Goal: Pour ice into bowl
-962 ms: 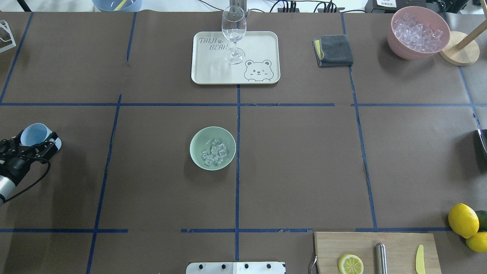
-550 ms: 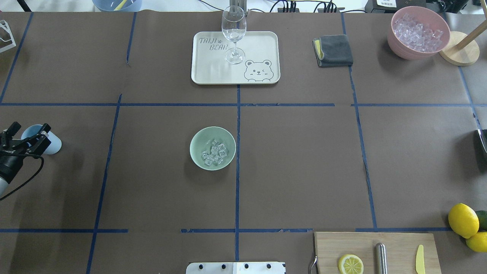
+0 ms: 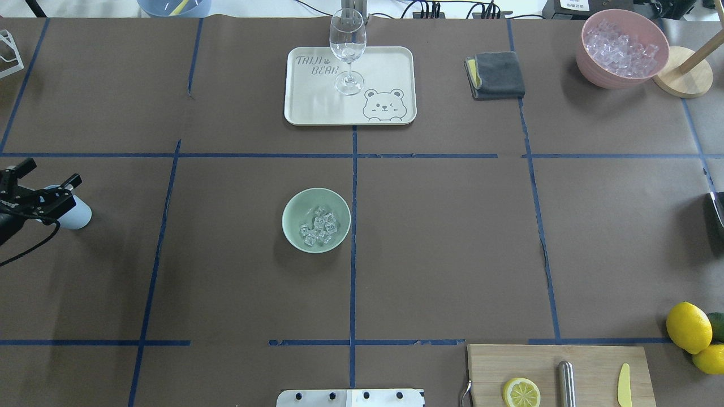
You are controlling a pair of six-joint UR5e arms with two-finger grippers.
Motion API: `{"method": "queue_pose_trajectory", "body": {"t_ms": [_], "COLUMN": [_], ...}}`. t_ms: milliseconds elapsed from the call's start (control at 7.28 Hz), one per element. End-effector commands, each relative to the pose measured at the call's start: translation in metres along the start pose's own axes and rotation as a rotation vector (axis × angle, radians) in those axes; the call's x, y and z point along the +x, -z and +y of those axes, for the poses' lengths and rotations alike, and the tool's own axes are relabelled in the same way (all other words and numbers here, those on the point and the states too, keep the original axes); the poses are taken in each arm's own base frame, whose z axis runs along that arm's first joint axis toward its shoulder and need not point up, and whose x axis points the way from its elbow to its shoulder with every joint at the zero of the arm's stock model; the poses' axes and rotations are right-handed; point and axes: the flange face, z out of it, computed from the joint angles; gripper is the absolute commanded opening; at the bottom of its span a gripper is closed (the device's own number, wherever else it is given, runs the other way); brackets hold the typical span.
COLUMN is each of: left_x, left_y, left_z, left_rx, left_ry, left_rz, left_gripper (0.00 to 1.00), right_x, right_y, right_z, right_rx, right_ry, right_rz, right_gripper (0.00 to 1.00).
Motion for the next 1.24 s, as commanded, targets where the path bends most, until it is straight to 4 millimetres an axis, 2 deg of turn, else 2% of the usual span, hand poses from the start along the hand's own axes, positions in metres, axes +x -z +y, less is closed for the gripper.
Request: {"method": "queue_pose_trajectory", "body": {"t_ms": [0, 137, 412, 550, 687, 825, 962, 1100], "left_x": [-0.072, -0.102, -0.157, -0.188, -0.204, -0.216, -0.230, -0.252], "left_y": [-0.004, -0.004, -0.031, -0.032, -0.038, -0.041, -0.039, -0.025], "left_z": [-0.069, -0.113, -0.205, -0.230, -0.229, -0.217, -0.199, -0.180], "left_rx": [-0.175, -0.245, -0.445, -0.555, -0.738, -0.878, -0.979, -1.023], "left_ry": [-0.185, -0.257, -0.394, -0.327, -0.187, -0.098, -0.025, 0.115], "left_rz": [0.042, 0.002, -0.101, -0.145, -0.122, -0.158, -0.182, -0.119], "left_gripper": [1.00, 1.00, 1.00, 1.00, 1.00, 1.00, 1.00, 1.00], "right_x": [0.000, 0.000, -0.001, -0.001, -0.001, -0.002, -0.004, -0.008], "right_y": [0.000, 0.000, 0.001, 0.001, 0.001, 0.002, 0.004, 0.007], "right_z": [-0.001, -0.001, -0.001, 0.000, -0.001, -0.002, -0.004, -0.009], "right_rx": [0.000, 0.000, 0.002, 0.003, 0.004, 0.006, 0.009, 0.017], "right_ry": [0.001, 0.001, 0.004, 0.006, 0.007, 0.010, 0.014, 0.020], "right_rz": [0.000, 0.000, 0.000, -0.001, -0.001, -0.001, -0.004, -0.010], "right_gripper": [1.00, 1.00, 1.00, 1.00, 1.00, 1.00, 1.00, 1.00]}}
